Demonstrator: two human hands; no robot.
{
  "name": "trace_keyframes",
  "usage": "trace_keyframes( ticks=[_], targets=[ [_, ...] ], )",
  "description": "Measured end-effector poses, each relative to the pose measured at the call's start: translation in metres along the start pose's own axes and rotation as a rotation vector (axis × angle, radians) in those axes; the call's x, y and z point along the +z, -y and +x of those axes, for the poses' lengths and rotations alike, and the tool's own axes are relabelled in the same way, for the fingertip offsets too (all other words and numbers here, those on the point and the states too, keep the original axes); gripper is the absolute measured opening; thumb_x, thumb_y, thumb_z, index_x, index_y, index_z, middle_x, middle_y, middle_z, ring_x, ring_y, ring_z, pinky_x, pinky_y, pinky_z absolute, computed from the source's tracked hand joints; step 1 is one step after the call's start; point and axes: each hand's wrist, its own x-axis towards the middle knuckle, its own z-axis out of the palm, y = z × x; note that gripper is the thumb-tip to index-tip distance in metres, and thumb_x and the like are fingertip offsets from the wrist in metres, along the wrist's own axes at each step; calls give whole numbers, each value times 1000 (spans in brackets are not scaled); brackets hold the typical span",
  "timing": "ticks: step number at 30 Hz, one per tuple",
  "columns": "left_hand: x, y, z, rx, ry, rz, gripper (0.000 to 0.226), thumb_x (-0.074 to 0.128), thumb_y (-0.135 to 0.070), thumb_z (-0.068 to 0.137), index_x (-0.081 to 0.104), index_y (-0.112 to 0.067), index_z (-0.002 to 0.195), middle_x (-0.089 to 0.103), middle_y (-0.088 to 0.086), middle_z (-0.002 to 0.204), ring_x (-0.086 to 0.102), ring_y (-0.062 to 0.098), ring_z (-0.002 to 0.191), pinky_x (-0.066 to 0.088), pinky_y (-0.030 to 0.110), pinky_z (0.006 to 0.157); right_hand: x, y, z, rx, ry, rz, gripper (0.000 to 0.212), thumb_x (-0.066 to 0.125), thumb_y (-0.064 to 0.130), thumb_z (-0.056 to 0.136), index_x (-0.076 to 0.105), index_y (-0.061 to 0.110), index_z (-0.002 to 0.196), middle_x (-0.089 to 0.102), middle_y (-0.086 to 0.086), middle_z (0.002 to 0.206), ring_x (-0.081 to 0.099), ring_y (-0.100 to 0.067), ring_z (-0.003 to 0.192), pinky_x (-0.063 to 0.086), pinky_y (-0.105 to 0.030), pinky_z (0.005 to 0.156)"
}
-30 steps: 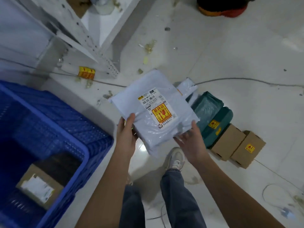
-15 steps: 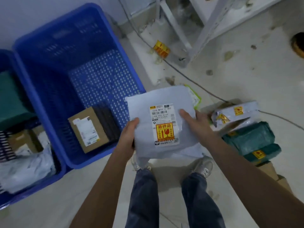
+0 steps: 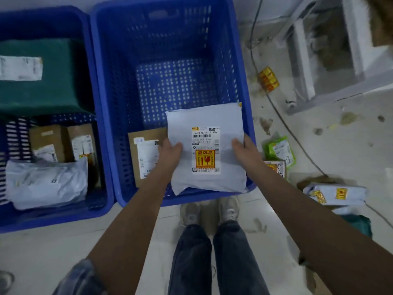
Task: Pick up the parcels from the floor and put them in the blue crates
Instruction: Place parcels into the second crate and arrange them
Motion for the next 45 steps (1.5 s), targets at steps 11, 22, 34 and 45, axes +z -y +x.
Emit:
trace_keyframes(
  ticks=[11, 22, 34, 45],
  targets=[
    [36, 35, 89, -262, 80, -124, 81, 55, -50, 82, 30, -8, 146, 43, 11, 145, 45, 30, 129, 36, 44, 110, 36, -40, 102, 196, 131, -99, 44, 47, 19, 89, 42, 14, 132, 58, -8, 120, 58, -25, 102, 49, -44, 96],
    [95, 84, 162, -393, -50, 122, 80, 48, -37, 95, -2, -9, 151, 3, 10, 159, 13, 31, 145, 19, 43, 117, 84, -105, 182, 241, 137, -191, 56, 51, 13, 90, 29, 11, 141, 47, 2, 122, 50, -18, 101, 42, -28, 82],
    [127, 129, 160, 19, 20, 1168, 69, 34, -25, 99, -3, 8, 147, -3, 26, 156, 4, 39, 145, 13, 44, 118, 110, -172, 191, 48, 176, -844, 75, 40, 3, 93, -8, 8, 149, 24, -23, 151, 36, -39, 134, 37, -48, 107],
    [107, 93, 163, -50, 343, 1120, 32, 43, -24, 96, 51, -3, 119, 49, 20, 128, 51, 31, 116, 43, 37, 90, 110, -132, 181, 162, 343, -958, 73, 49, 25, 93, 6, 22, 151, -6, -16, 158, 20, -37, 141, 34, -43, 109]
  ],
)
